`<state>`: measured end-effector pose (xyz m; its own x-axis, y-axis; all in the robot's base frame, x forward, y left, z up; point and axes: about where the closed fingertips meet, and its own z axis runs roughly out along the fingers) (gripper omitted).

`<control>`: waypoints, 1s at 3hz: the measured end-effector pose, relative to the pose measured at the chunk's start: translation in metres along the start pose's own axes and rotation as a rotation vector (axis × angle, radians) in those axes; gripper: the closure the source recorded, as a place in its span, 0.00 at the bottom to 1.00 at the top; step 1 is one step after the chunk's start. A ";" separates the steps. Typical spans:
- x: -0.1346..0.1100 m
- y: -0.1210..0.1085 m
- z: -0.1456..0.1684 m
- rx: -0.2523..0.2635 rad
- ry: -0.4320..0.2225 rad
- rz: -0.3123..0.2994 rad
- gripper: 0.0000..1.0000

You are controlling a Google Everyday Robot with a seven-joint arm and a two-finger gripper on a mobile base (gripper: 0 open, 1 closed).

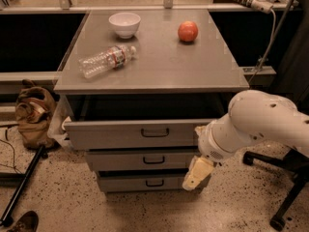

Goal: Close top drawer

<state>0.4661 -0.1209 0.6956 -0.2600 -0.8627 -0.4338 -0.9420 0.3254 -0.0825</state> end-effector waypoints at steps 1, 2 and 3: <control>0.000 0.012 0.015 -0.045 0.008 -0.008 0.00; 0.002 -0.005 0.033 -0.069 0.019 -0.026 0.00; 0.004 -0.043 0.048 -0.043 0.041 -0.025 0.00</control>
Offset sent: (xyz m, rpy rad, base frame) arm 0.0516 0.0078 -0.0505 -0.0089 0.0692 0.0783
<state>0.5155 -0.1199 0.6548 -0.2442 -0.8858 -0.3947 -0.9562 0.2877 -0.0542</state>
